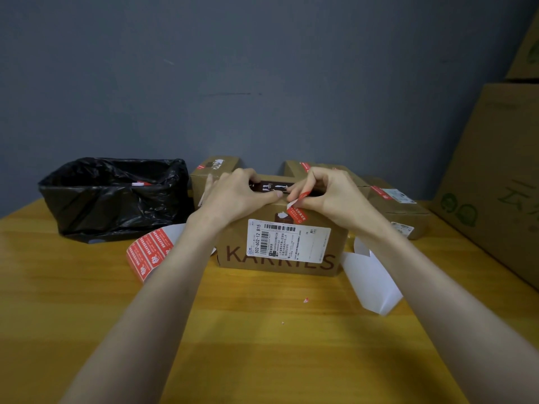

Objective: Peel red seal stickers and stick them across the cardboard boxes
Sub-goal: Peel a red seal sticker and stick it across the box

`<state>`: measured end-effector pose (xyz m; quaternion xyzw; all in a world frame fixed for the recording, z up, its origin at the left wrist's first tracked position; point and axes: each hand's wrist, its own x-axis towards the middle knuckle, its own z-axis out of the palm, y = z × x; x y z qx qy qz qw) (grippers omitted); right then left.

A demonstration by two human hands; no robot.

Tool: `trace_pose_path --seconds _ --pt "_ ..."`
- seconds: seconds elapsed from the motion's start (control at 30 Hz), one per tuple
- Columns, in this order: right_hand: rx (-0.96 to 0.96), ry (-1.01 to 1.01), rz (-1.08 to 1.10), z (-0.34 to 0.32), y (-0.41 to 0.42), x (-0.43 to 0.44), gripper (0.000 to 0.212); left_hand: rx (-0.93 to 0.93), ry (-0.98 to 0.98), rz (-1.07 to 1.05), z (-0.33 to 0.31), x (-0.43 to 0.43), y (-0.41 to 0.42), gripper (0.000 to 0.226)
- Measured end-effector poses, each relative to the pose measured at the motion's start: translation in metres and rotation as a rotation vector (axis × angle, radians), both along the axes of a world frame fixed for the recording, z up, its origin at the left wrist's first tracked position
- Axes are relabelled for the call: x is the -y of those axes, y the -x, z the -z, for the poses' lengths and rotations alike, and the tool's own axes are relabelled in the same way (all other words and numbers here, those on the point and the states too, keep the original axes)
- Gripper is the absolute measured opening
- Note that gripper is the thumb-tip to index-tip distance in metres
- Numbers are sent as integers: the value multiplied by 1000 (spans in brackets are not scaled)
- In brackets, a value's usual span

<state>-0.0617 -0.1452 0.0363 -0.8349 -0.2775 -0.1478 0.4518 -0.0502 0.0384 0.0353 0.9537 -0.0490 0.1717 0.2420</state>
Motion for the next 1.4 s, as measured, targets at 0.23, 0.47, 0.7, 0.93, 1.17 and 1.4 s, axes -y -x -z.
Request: trace_pose_path --seconds 0.23,0.47,0.7,0.93,1.17,1.4 --pt "80 44 28 3 2 0 29 -1 10 7 0 0 -1 55" --pt "345 32 94 20 4 -1 31 -8 29 13 1 0 -3 55" --pt "373 -13 66 25 4 1 23 -3 26 3 -1 0 -2 53" --pt "401 -8 67 28 5 7 23 -7 30 7 -2 0 -1 54" --pt "459 28 119 33 7 10 22 -26 56 21 -1 0 -3 55" --pt "570 92 139 35 15 18 16 -34 52 21 -2 0 -2 54"
